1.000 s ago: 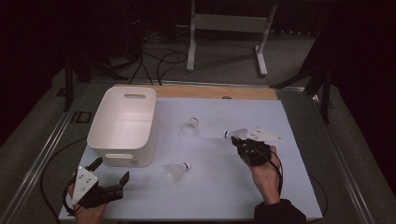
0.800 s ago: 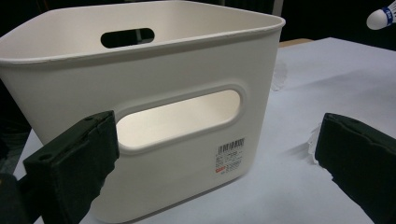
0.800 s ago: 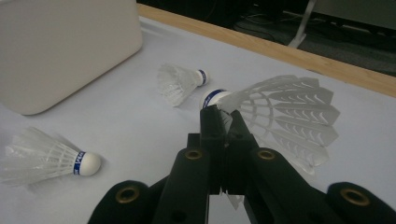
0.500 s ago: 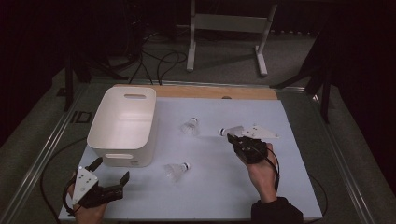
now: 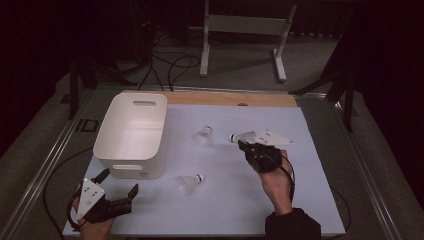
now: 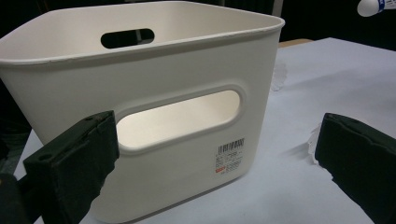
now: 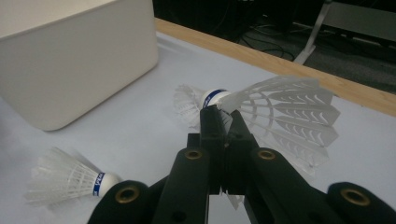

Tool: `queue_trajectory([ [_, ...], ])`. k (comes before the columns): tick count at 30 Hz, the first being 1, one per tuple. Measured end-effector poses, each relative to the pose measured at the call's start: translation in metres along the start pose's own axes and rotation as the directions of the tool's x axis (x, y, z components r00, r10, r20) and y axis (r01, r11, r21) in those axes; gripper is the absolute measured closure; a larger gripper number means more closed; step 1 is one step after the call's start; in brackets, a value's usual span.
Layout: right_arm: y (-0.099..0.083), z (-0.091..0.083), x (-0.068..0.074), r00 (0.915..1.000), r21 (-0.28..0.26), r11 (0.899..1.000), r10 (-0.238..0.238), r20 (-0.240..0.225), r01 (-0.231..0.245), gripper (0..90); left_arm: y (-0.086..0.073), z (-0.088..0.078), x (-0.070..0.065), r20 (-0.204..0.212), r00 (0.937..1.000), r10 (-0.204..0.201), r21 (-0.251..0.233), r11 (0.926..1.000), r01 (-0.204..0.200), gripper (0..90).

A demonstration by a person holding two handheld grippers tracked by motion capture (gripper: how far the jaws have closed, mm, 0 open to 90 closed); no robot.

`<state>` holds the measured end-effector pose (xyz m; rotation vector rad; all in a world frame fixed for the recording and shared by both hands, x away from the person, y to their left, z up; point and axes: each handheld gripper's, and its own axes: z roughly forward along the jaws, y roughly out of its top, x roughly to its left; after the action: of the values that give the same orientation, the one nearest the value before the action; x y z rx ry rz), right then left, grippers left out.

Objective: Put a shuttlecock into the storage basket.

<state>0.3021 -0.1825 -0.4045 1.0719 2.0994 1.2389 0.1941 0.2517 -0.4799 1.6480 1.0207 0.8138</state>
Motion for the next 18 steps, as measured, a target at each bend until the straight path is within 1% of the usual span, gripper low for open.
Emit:
queue_trajectory([
  [4,0.004,0.0,0.002,1.0,-0.01,1.0,0.007,-0.004,-0.007,89.1,0.0,0.0,0.0,0.0,1.0,0.0,0.0,1.0,0.0,0.3],
  [10,0.012,0.002,0.007,0.9998,-0.026,1.0,-0.01,-0.02,0.009,89.1,0.0,0.0,0.0,0.0,1.0,0.0,0.0,1.0,0.0,0.3],
  [18,0.02,0.005,0.011,0.9994,-0.037,0.999,-0.017,-0.03,0.016,89.1,0.0,-0.001,0.0,0.003,1.0,0.001,-0.002,1.0,-0.001,0.3],
])
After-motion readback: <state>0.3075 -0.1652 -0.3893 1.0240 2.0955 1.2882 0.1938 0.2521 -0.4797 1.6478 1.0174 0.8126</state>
